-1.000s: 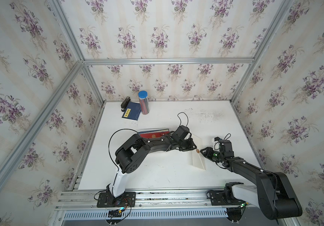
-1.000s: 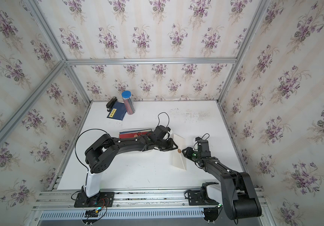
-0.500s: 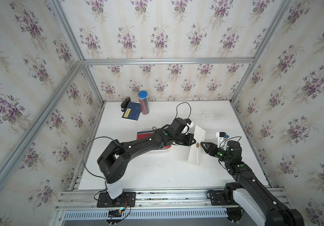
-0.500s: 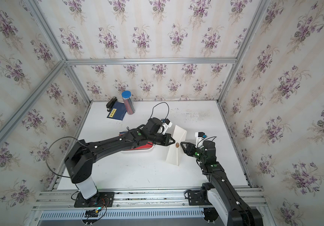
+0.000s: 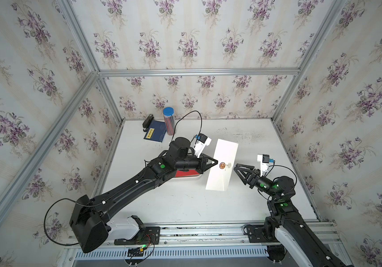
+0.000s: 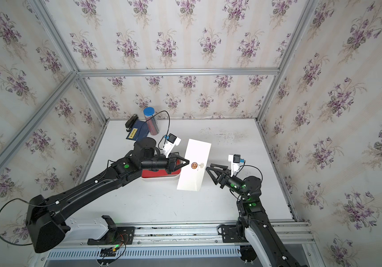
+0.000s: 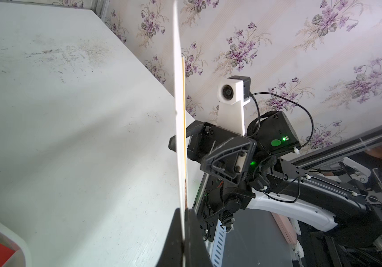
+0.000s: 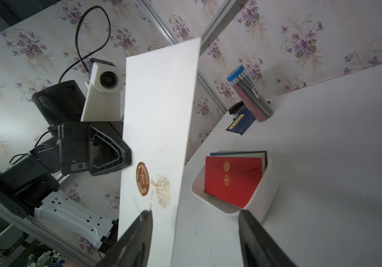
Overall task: Put the sealed envelopes into the storage box
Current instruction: Pick up the envelope from the center of the board, then place the envelope in the storage box.
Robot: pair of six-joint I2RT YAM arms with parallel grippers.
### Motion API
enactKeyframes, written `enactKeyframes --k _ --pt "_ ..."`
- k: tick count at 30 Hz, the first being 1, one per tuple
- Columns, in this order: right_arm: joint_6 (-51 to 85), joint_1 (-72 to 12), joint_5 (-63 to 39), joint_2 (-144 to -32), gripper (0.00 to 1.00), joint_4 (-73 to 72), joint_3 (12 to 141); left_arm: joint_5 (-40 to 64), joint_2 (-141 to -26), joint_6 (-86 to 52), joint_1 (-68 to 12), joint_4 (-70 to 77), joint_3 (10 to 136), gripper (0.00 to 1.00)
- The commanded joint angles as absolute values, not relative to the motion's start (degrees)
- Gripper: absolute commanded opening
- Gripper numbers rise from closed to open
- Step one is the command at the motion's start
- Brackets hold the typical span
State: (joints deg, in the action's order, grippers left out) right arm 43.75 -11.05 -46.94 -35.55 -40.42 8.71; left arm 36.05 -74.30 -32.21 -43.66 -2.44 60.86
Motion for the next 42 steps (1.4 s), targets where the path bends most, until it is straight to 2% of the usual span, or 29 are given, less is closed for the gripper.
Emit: enactKeyframes --k 1,6,17,20,22,25,26,27,28,30,31,33,36,40,42 --pt "44.38 -13.98 -48.95 -35.68 0.62 -46.52 9.23 37.91 -73.38 -33.56 -43.2 2.18 59.99 0.0" --pt "43.07 -17.52 -48.14 -34.42 0.56 -46.71 9.15 38.62 -73.47 -34.92 -42.24 4.12 59.09 0.0" --pt "44.34 -18.07 -47.62 -36.79 0.45 -46.97 10.68 42.27 -74.0 -37.51 -42.07 10.05 56.14 0.0" --pt "44.39 -18.33 -47.99 -38.09 0.33 -47.29 12.26 42.8 -74.56 -37.75 -42.03 10.32 56.01 0.0" --pt "43.93 -18.44 -48.03 -38.85 0.14 -46.42 13.6 42.46 -74.48 -37.62 -42.1 10.03 55.65 0.0" --pt "42.28 -18.54 -49.73 -39.96 0.0 -44.93 15.59 40.9 -73.74 -37.4 -41.7 8.47 55.37 0.0" --pt "41.05 -18.54 -50.04 -40.07 0.0 -43.58 16.44 39.56 -73.24 -37.19 -41.37 6.76 55.51 0.14" --pt "38.75 -18.54 -50.02 -40.16 0.0 -40.71 17.86 36.6 -72.61 -36.69 -40.94 3.26 55.9 0.36" --pt "35.46 -18.54 -49.58 -40.37 0.0 -36.3 19.78 31.71 -71.8 -35.84 -40.61 -2.4 57.0 0.62" --pt "29.03 -18.63 -48.07 -41.64 0.0 -27.15 24.32 19.23 -70.54 -34.34 -40.05 -17.24 60.06 0.83" --pt "26.19 -18.8 -47.69 -42.79 0.0 -23.44 26.44 12.98 -70.07 -34.42 -39.28 -24.13 61.21 0.88" --pt "22.18 -19.31 -46.92 -45.35 0.0 -18.99 30.01 6.8 -68.94 -35.46 -36.23 -33.51 61.86 0.9" --pt "11.13 -22.83 -42.54 -51.42 0.0 -8.39 37.79 1.46 -64.63 -35.73 -31.08 -42.74 60.49 0.9" --pt "-11.19 -31.52 -34.05 -62.53 0.0 7.63 50.85 -1.95 -54.89 -32.97 -25.74 -48.24 57.72 0.91" --pt "-17.81 -34.77 -31.55 -68.32 0.0 12.74 57.11 -3.99 -50.44 -31.66 -24.76 -50.04 57.26 0.95"
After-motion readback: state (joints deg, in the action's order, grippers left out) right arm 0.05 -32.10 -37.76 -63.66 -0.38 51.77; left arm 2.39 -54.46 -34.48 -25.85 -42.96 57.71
